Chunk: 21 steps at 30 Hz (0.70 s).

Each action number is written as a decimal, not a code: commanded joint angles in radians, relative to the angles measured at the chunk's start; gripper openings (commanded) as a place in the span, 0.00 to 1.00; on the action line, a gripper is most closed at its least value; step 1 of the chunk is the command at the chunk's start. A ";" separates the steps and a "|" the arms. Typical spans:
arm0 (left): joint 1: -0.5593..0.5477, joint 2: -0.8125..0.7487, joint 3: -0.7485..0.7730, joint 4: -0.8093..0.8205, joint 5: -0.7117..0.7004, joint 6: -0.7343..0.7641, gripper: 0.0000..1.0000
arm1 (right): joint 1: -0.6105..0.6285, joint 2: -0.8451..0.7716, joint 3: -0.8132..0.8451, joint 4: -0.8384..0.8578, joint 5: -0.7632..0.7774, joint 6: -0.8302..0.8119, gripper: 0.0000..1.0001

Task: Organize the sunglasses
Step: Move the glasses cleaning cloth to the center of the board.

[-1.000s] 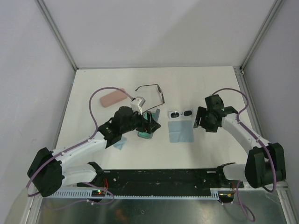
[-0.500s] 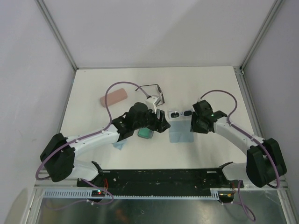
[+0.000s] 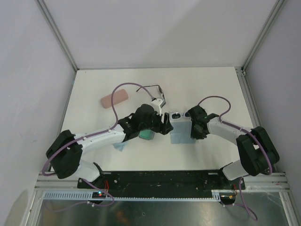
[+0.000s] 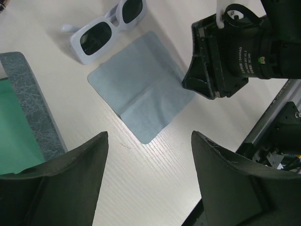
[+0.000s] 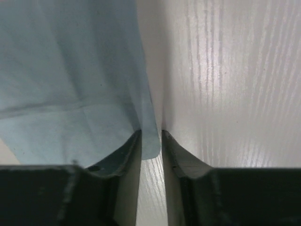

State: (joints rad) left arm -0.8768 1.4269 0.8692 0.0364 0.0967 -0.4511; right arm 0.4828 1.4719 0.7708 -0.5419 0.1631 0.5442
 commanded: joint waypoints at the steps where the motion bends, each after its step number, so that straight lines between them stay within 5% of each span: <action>1: -0.008 0.023 0.066 -0.013 -0.061 0.017 0.76 | 0.008 0.032 -0.038 0.018 0.035 0.046 0.22; 5: -0.007 0.064 0.101 -0.028 -0.066 0.019 0.76 | 0.009 0.006 -0.065 -0.011 0.055 0.072 0.04; 12: -0.010 0.152 0.157 -0.030 -0.054 0.021 0.75 | 0.013 -0.150 -0.111 -0.079 0.032 0.099 0.03; 18: -0.019 0.232 0.200 -0.030 -0.041 0.027 0.73 | 0.017 -0.224 -0.113 -0.111 0.029 0.113 0.36; 21: -0.026 0.276 0.228 -0.053 -0.036 0.035 0.70 | -0.045 -0.253 -0.102 -0.081 0.004 0.083 0.40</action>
State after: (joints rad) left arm -0.8871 1.6630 1.0302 -0.0048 0.0559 -0.4496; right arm 0.4927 1.2739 0.6537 -0.6327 0.1795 0.6384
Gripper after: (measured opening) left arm 0.718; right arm 0.385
